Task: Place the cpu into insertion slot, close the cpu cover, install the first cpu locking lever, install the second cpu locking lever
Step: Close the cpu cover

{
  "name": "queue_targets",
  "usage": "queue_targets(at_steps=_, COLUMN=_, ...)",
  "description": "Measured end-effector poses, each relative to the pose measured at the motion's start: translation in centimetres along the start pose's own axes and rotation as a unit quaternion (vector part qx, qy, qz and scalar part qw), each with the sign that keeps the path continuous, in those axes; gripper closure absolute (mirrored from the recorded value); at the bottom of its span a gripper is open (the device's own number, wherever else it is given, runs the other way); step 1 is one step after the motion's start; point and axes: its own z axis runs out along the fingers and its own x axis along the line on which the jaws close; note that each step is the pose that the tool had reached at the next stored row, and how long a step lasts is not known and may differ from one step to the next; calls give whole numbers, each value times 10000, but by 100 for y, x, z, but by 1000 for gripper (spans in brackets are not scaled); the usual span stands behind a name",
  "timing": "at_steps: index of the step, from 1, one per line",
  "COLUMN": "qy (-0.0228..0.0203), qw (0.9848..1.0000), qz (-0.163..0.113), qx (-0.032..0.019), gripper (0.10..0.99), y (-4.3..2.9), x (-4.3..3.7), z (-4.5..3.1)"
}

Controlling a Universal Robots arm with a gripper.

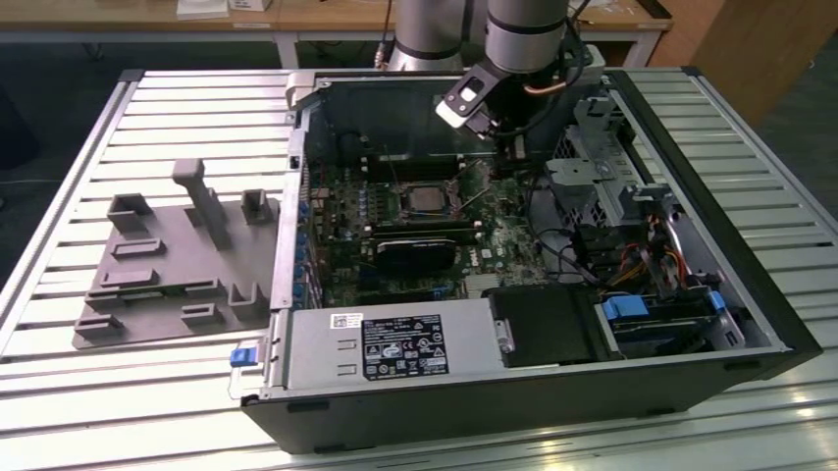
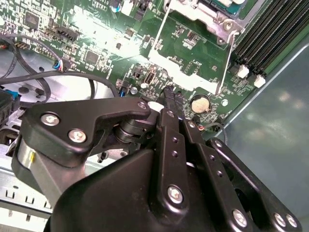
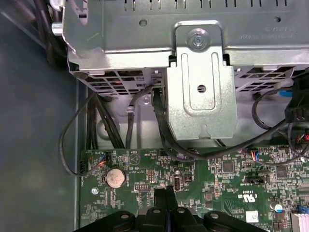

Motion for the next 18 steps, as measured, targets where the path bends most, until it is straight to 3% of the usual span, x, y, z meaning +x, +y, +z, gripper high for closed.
queue_targets(at_steps=5, qy=-34, qw=9996, qz=4, qx=275, gripper=980, y=8, x=0, z=5)
queue_targets(at_steps=8, qy=-48, qw=9992, qz=6, qx=406, gripper=980, y=11, x=0, z=7)
queue_targets(at_steps=9, qy=-59, qw=9983, qz=10, qx=572, gripper=980, y=15, x=0, z=7)
queue_targets(at_steps=13, qy=-57, qw=9983, qz=10, qx=573, gripper=980, y=-30, x=-2, z=3)
queue_targets(at_steps=18, qy=-58, qw=9983, qz=10, qx=572, gripper=980, y=-163, x=-9, z=-10)
